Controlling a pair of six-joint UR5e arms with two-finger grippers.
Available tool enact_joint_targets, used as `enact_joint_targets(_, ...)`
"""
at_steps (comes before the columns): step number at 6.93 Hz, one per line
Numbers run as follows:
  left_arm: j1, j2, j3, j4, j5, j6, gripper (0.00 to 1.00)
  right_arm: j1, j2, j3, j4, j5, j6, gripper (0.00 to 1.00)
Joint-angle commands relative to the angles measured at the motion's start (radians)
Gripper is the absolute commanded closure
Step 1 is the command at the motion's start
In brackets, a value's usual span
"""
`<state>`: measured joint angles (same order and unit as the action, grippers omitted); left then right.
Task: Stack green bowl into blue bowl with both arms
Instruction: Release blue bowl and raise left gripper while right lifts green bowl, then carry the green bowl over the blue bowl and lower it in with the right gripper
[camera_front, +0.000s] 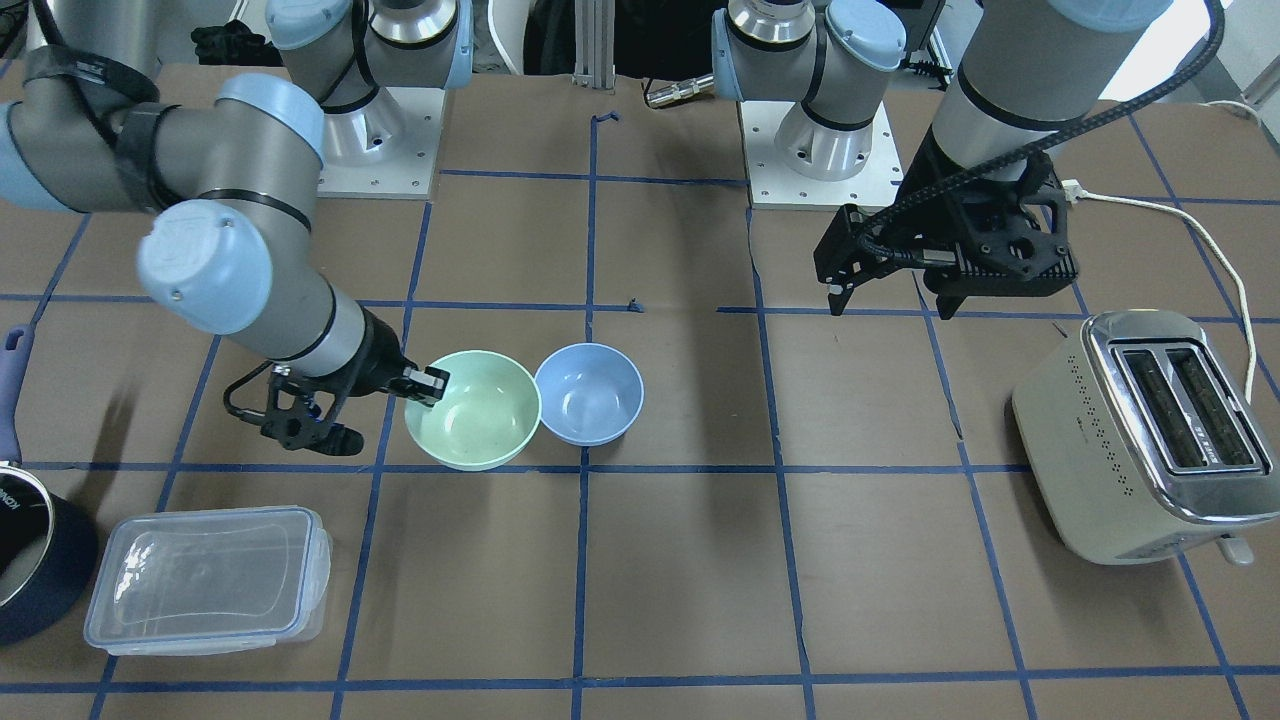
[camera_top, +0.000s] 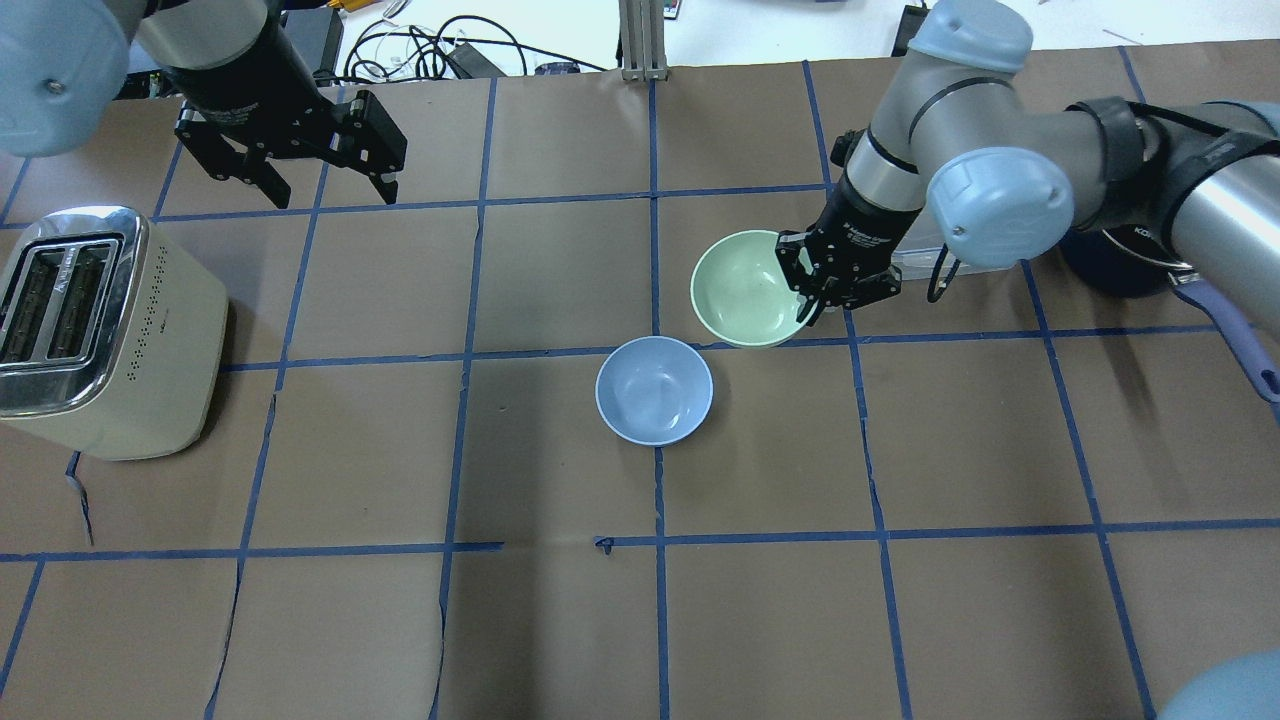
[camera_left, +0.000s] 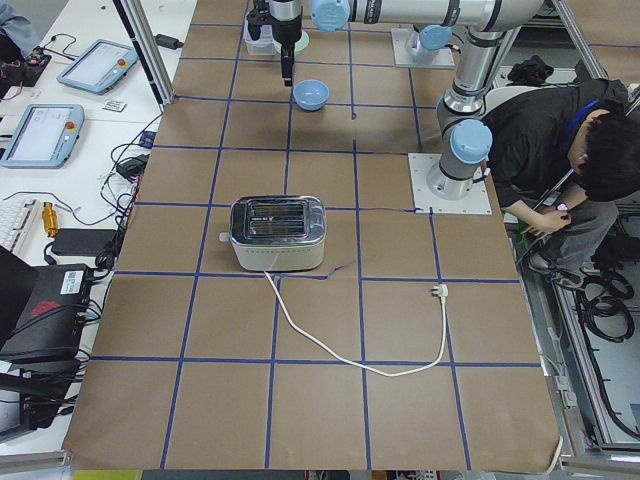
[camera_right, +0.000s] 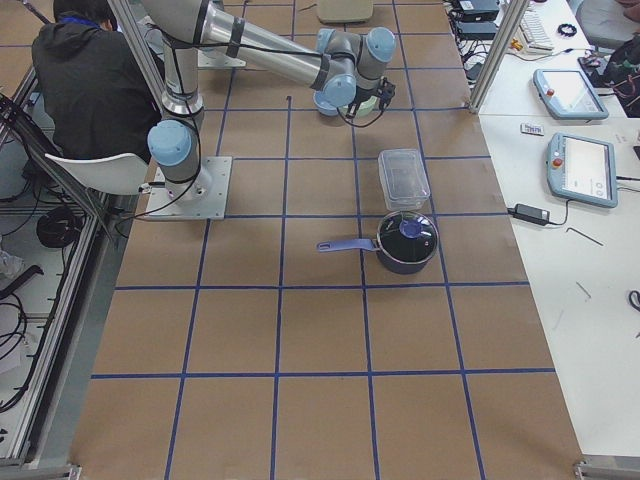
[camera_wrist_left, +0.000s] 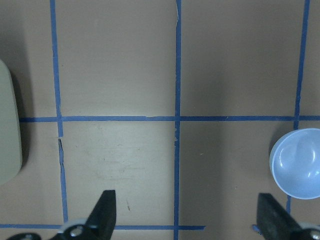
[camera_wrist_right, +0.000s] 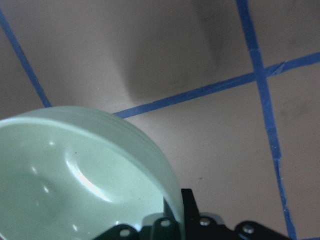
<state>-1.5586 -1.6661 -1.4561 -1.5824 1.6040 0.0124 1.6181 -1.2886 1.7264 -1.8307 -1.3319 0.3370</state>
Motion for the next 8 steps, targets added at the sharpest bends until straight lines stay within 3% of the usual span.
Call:
enact_joint_targets(1, -0.003, 0.005, -0.023, 0.018, 0.004, 0.008, 0.00, 0.090, 0.003, 0.042, -0.011, 0.046, 0.107, 1.00)
enact_joint_targets(4, -0.006, 0.016, -0.038, 0.021, -0.006, 0.007, 0.00, 0.095, 0.006, 0.099, -0.111, 0.129, 0.111, 1.00)
enact_joint_targets(8, -0.006, 0.026, -0.061, 0.024, 0.001, 0.009, 0.00, 0.097, 0.009, 0.117, -0.166, 0.137, 0.109, 0.96)
